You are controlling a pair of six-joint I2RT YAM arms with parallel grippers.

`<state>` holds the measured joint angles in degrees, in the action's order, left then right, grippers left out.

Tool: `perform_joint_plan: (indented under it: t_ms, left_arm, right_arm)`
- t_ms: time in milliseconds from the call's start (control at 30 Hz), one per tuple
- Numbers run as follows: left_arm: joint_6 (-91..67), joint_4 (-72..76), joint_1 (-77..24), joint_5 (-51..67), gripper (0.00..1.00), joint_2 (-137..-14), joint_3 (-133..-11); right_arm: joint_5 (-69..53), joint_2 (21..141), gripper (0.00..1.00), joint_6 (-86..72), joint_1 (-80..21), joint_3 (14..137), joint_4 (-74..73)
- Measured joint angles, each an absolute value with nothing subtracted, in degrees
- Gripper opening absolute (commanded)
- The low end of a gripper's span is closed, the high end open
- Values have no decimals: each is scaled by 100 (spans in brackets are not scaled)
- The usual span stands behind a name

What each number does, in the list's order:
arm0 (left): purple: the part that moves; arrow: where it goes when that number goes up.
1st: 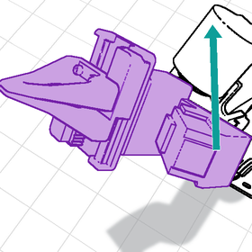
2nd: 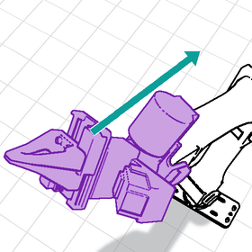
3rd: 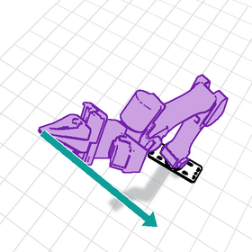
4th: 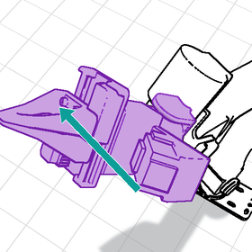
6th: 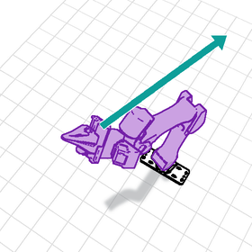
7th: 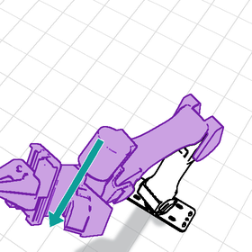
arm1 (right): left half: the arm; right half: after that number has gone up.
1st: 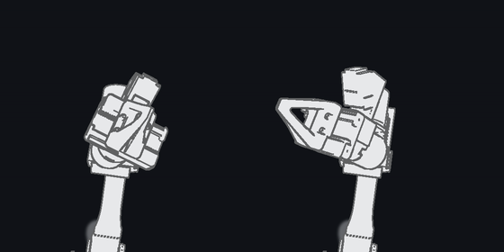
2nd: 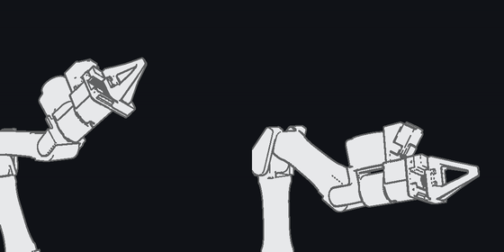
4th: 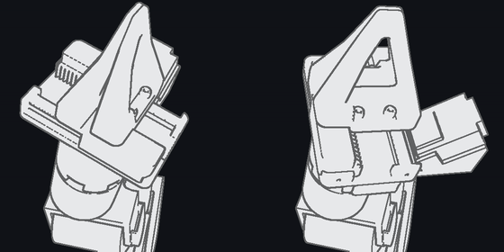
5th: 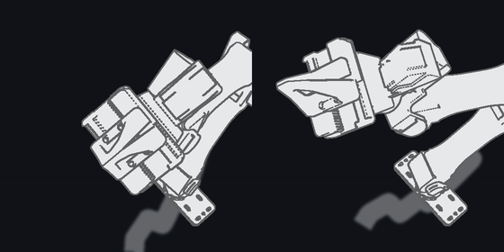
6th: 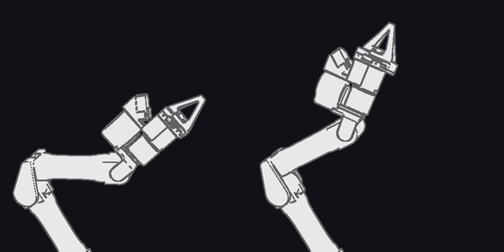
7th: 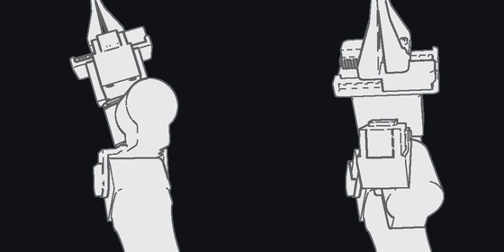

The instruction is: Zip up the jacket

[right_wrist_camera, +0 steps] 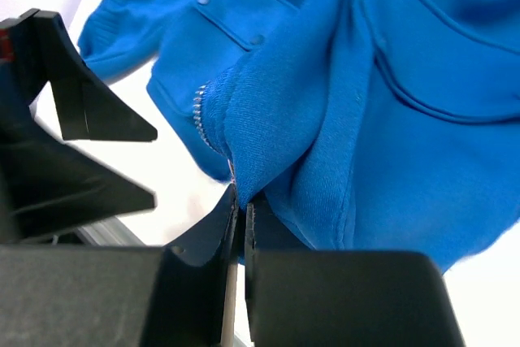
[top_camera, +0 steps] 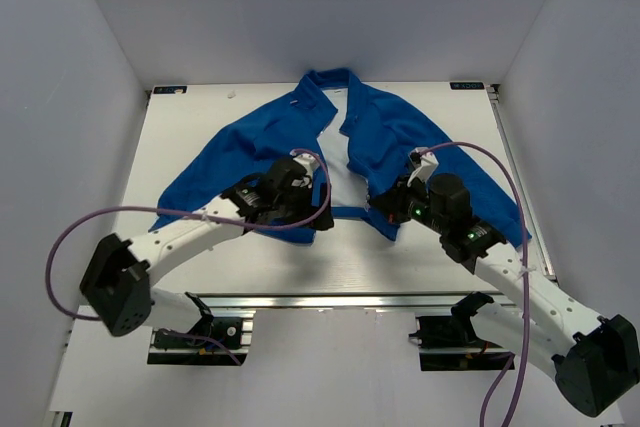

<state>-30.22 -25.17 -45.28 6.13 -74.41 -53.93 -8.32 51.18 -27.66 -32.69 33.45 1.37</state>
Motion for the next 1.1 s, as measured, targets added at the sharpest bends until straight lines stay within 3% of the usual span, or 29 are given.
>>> perform_joint_plan:
  t_ms: [200, 400, 700, 767, 1100]
  left_arm:
    - [-3009, -3522, -4519, -141, 98, -8591, -5909]
    - [-3107, -3673, -4519, -576, 86, -8989, -5859]
    - [-3159, -3559, -4519, -919, 80, -9445, -5789]
    - [-3183, -3562, -4519, -989, 73, -9489, -5760]
    - [-3267, -3426, -4519, -1033, 73, -9546, -5664]
  right_arm:
    - [-620, 5050, 0, -2694, -3269, 3345, -226]
    - [-587, 4984, 0, -2661, -3269, 3345, -344]
    - [-593, 4984, 0, -2663, -3269, 3345, -357]
    - [-593, 4984, 0, -2661, -3269, 3345, -357]
    - [-593, 5015, 0, -2661, -3267, 3343, -357]
